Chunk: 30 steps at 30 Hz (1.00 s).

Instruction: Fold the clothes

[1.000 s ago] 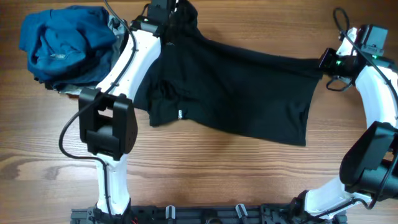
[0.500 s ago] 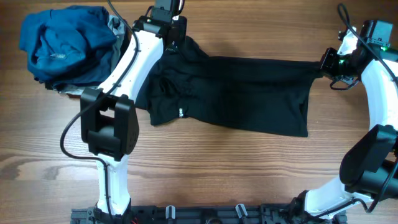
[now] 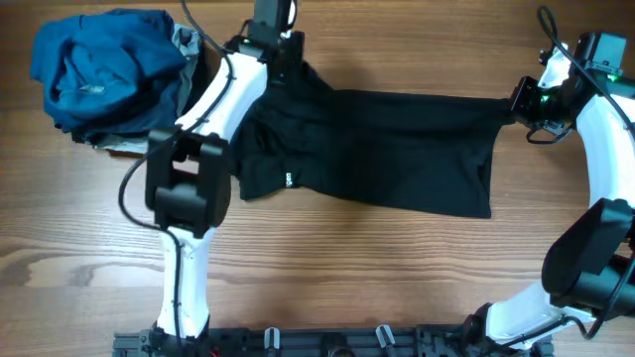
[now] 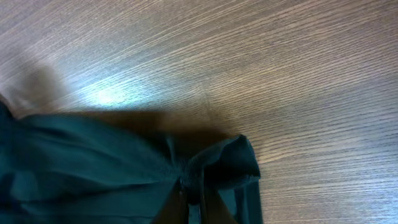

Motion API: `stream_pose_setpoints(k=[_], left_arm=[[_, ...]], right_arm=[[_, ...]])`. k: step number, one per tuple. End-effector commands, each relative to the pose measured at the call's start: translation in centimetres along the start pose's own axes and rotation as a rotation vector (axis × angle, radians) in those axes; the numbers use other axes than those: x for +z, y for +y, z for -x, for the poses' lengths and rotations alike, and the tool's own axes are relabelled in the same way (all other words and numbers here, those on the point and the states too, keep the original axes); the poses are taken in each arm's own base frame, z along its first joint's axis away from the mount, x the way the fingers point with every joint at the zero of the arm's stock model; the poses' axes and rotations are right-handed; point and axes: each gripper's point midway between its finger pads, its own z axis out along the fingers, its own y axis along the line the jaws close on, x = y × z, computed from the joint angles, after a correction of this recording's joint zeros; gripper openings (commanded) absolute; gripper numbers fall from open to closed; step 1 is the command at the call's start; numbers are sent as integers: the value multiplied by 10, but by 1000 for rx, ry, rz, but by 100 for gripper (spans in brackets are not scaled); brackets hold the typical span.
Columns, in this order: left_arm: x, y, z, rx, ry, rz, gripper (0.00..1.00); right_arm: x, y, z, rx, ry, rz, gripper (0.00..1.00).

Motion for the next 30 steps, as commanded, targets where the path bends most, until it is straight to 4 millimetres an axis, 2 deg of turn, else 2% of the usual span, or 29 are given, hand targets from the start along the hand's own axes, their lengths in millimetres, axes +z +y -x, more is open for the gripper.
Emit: stream_pose_setpoints(k=[1,4,5,7,9,12,13,15,17,19,21,26,28,30], left_arm=[[22,-4,-25,-6,69,-33,54],[31,-6,-46,-19,136,-42,52],[36,-7,-58,-17,169,-44,49],[40,-8,-67,-13,195,-41,43],[40,-7,-69,-13,201,-40,32],[39,-5,-73,-11,218,-25,4],[39,0,-73,-8,217,2,4],[31,12,-59,-3,179,74,4],[14,20,-33,-9,118,111,4],[-13,21,9,-25,23,103,4],[-33,20,32,-33,-34,97,4],[-52,21,39,-33,-41,95,4],[-63,22,33,-27,-4,98,4],[-77,24,17,-16,76,106,4]], right_arm=[[0,2,9,-16,-20,16,4],[0,2,10,-17,-24,16,4],[0,2,9,-17,-24,16,4],[0,2,9,-17,-23,16,4],[0,2,10,-18,-24,16,4],[0,2,10,-28,-26,16,4],[0,2,10,-29,-27,16,4],[-1,2,11,-29,-30,17,4],[-1,2,11,-29,-30,17,4],[0,2,10,-28,-26,16,4],[0,2,10,-29,-27,16,4],[0,5,7,-25,-11,36,4],[-1,9,2,-20,7,61,4],[-2,16,-10,-5,56,102,4]])
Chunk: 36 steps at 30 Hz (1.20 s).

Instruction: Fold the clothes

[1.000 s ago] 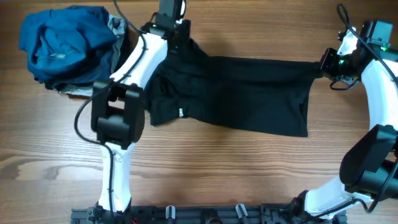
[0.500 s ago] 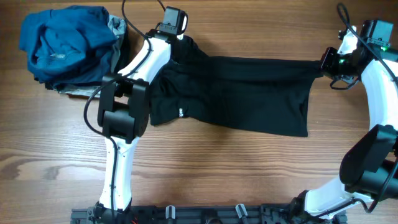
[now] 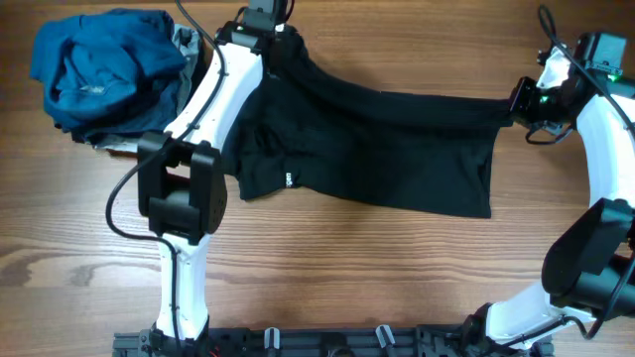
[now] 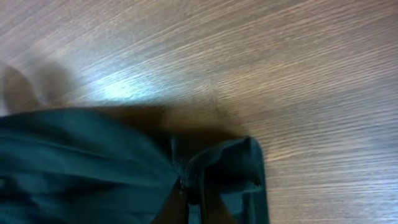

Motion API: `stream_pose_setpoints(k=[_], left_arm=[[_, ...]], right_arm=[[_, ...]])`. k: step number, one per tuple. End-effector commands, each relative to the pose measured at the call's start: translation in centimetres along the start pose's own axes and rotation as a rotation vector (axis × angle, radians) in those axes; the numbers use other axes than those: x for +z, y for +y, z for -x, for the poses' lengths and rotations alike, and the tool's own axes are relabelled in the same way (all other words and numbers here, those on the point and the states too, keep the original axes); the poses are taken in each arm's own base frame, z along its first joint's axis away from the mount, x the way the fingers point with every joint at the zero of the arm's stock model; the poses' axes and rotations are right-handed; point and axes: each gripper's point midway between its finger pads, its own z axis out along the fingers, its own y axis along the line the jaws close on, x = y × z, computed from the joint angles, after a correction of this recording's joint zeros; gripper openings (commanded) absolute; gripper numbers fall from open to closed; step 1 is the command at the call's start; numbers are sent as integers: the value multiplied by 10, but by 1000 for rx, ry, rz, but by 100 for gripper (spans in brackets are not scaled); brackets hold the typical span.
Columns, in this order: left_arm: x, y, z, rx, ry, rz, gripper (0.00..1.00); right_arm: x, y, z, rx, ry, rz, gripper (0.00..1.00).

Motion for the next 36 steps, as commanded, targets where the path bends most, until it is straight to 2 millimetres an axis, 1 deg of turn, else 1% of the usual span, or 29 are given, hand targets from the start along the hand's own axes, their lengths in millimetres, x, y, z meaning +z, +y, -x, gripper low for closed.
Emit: stream_pose_setpoints(k=[1,2,4,6,7,8,10,13,15,18,20,21,26,29,31,33,35,36], left_arm=[[-41,12,0,5,40,24,4],[-47,14,-11,13,86,30,4],[-55,16,-25,25,145,32,4],[-65,12,-40,39,211,12,4],[-71,3,-48,47,244,-23,4],[-75,-9,-60,56,292,-72,4],[-83,-26,-78,73,367,-133,4],[-88,-33,-89,94,406,-136,4],[-91,-31,-98,99,442,-129,4],[-82,-16,-120,83,515,-103,4],[-70,-7,-143,53,573,-82,4],[-62,-6,-159,43,601,-82,4],[-50,-12,-200,41,678,-111,5],[-46,-12,-208,42,687,-114,6],[-45,-13,-207,41,681,-117,5],[-44,-14,-205,33,673,-116,5],[-42,-15,-203,29,660,-118,4],[-41,-15,-202,29,655,-119,4]], right_arm=[[-1,11,-10,4,56,71,4],[-2,12,-14,7,71,76,4],[-4,16,-19,-10,92,104,4],[-5,17,-20,-7,99,108,4],[-5,20,-19,-9,97,123,4],[-6,24,-18,-35,92,146,4],[-6,24,-18,-61,89,145,4],[-6,23,-19,-54,95,144,4],[-7,18,-24,-31,115,131,4],[-10,7,-28,0,129,120,4],[-13,0,-28,16,130,115,4],[-14,-4,-28,25,129,112,4],[-13,-7,-28,31,128,103,4],[-13,-7,-33,41,150,103,4],[-15,-8,-44,74,194,98,4],[-12,-13,-61,118,249,76,5],[-4,-26,-81,160,306,16,4],[0,-29,-90,167,328,5,4]])
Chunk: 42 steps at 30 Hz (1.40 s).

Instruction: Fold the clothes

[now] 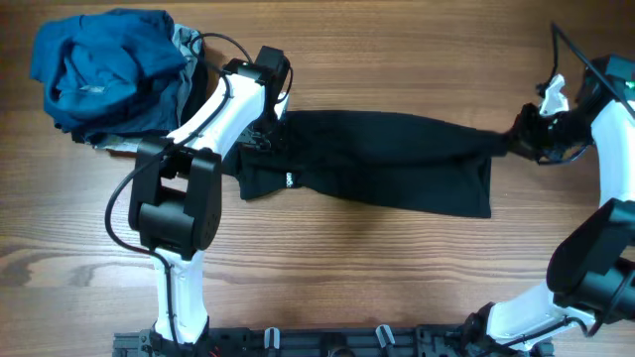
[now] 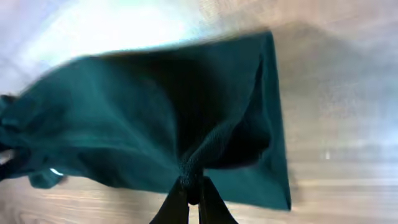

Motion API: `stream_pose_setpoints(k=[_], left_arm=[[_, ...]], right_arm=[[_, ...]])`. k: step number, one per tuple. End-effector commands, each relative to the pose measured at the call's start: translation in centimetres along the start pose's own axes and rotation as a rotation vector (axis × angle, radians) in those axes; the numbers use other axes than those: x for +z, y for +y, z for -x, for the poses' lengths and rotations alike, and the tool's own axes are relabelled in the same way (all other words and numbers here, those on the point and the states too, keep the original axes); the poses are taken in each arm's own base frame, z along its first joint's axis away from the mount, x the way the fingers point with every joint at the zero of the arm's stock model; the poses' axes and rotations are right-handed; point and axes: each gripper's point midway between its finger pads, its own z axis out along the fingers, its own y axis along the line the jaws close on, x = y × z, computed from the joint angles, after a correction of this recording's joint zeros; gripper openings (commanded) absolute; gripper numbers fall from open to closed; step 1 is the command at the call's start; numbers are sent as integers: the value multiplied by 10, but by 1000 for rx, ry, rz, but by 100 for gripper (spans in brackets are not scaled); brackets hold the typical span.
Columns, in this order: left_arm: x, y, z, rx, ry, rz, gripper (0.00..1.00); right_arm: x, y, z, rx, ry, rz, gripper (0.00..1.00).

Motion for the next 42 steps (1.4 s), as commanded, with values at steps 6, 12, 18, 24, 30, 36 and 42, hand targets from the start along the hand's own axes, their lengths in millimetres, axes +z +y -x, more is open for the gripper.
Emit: stream_pose_setpoints(k=[6,12,18,24,30,36,42], left_arm=[[-5,-5,6,-13,-40,-22,10],[-5,3,8,-17,-49,24,85],[-38,15,15,-43,-138,86,100],[-101,10,19,-44,-294,49,100],[-130,0,9,-141,-332,-48,100],[-132,47,9,-447,-353,50,100],[-133,53,12,-461,-364,49,100]], right_arm=[[45,-57,-45,166,110,-163,4],[39,-66,-37,173,82,-197,82],[8,-32,5,73,-31,-55,86],[12,-26,3,30,-22,-14,85],[27,-27,-7,-11,-2,16,80],[69,-37,-10,-78,-38,-100,72],[88,-43,-19,-113,-43,-331,70]])
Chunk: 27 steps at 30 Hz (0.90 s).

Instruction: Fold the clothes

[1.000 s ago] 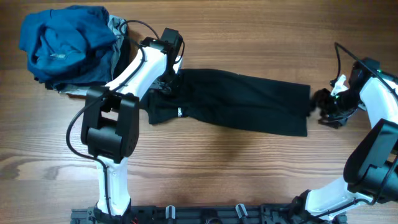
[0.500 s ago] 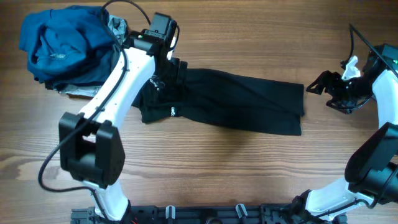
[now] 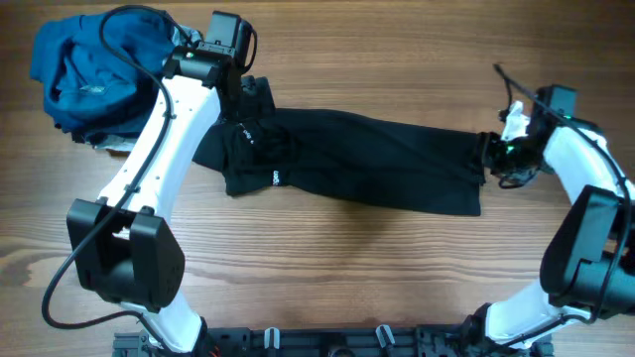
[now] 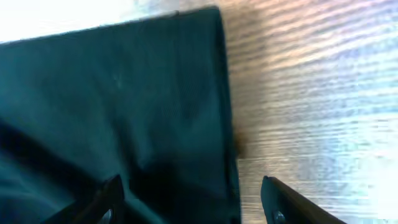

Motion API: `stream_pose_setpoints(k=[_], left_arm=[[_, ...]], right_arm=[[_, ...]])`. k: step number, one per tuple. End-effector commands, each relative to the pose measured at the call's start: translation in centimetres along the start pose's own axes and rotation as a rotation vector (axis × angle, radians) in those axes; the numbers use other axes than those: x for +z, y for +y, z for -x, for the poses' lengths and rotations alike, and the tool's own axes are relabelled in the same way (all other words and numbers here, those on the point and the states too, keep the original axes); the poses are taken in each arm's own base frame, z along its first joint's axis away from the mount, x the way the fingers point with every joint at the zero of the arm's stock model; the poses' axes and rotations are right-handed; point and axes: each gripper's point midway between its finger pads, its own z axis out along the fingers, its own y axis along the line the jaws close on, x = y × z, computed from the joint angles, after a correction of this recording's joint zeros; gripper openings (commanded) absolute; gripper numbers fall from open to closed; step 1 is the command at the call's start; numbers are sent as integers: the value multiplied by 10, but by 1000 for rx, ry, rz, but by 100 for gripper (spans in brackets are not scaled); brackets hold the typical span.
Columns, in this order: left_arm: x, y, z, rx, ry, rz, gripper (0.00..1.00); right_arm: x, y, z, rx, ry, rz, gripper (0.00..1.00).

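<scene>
A black garment (image 3: 367,164) lies as a long folded band across the middle of the table; it shows dark teal in the right wrist view (image 4: 124,93). My right gripper (image 3: 493,157) hovers at its right end, open, with fingers (image 4: 283,200) straddling the cloth's edge (image 4: 225,124) and nothing held. My left gripper (image 3: 248,97) is over the bunched upper-left corner of the garment. The overhead view does not show whether it grips the cloth.
A heap of blue clothes (image 3: 99,64) sits at the far left corner, close behind the left arm (image 3: 164,129). Bare wooden table (image 3: 347,268) stretches along the near side and to the right of the garment.
My right gripper was shut on the garment's right corner; now it is open and that end lies flat. The garment has shifted left, and the left arm now reaches from farther left.
At first both grippers held the black garment's far edge, stretched between them, the cloth spread wide. A second later the left end was farther back. Then the garment was a narrower band, still held. Now it lies on the table, right end let go.
</scene>
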Motion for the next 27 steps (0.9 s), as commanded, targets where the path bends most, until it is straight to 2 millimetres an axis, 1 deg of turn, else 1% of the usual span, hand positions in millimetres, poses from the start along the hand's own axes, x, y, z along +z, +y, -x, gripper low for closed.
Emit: stream_pose_setpoints(k=[1,3,5,7,11,13,15,16,17,18,21,23,24,25,27], left_arm=[[-7,3,5,-26,-30,4,100],[-7,3,5,-27,-30,4,100],[-7,3,5,-26,-31,3,100],[-7,2,7,-27,-37,0,100],[-7,2,7,-28,-41,-3,100],[-7,2,8,-28,-42,-3,100],[-7,2,8,-25,-42,-3,100],[-7,2,8,-25,-42,-3,100],[-7,2,8,-25,-43,-3,100],[-7,2,8,-25,-43,-4,100],[-8,0,10,-27,-51,-8,100],[-8,0,11,-27,-56,-11,100],[-8,0,11,-27,-56,-11,100],[-8,0,11,-27,-56,-11,100],[-8,0,11,-27,-56,-11,100]], right_arm=[[8,-11,-5,14,9,-164,70],[10,-4,-3,-9,-2,-162,68],[12,2,-2,-25,-10,-159,64],[18,6,-7,-38,-5,-157,59],[32,1,-26,-20,21,-161,53],[35,-4,-30,-8,23,-183,50],[35,-9,-30,11,16,-210,37],[35,-12,-29,28,5,-226,25],[33,-18,-23,73,-22,-247,4],[32,-22,-16,107,-46,-217,4],[25,-40,-7,165,-68,-114,4],[20,-62,-5,202,-85,-110,4],[18,-70,-5,225,-92,-113,4],[14,-77,-2,265,-111,-60,4],[9,-75,2,275,-112,-40,4]])
